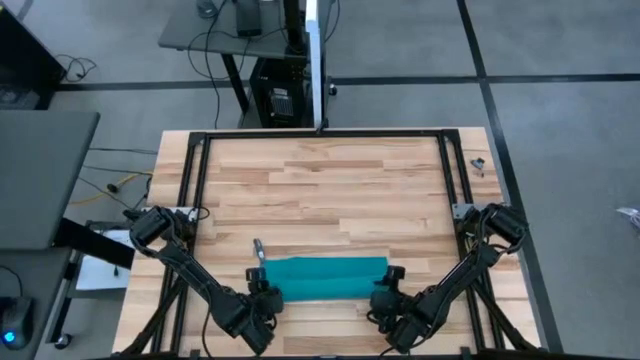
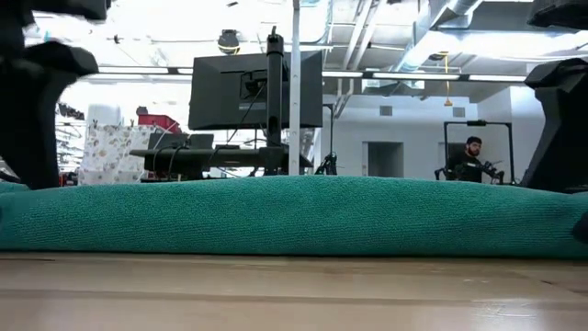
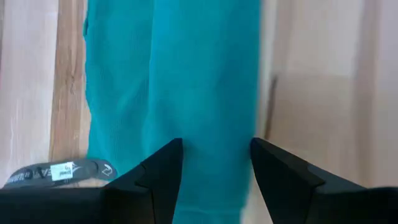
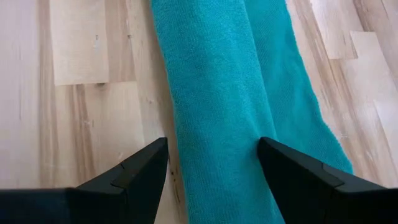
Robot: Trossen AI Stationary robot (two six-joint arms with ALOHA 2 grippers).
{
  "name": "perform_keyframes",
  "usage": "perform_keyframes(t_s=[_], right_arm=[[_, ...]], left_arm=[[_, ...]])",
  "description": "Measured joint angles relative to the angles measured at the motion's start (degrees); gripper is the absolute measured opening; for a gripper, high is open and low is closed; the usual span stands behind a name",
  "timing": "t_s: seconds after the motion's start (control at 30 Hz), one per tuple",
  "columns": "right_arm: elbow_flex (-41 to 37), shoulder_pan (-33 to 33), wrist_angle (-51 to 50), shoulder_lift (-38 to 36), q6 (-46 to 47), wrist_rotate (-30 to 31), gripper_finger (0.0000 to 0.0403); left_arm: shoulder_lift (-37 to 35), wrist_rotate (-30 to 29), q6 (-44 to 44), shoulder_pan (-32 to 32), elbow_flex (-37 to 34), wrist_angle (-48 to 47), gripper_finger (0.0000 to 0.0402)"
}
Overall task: Roll towel
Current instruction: Roll the blue towel
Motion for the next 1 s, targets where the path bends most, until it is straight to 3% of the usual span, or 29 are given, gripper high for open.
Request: perform_keyframes(t_s=[0.17, 0.53, 1.0], right_arm=[[0.00, 0.00, -0.08, 0.00, -0.58, -0.02, 0.0245], [-0.60, -1.92, -0.08, -0.07, -13.28, -0.46, 0.0245], [-1.40, -2.60, -0.45, 0.00, -13.49, -2.64, 0.0243]], left_arm=[[0.00, 0.10, 0.55, 0.38, -1.17, 4.19, 0.0173], [0.09, -0.15, 0.52, 1.03, -3.48, 4.95, 0.0173], [0.07, -0.20, -1.62, 1.37, -4.25, 5.84, 0.0173]])
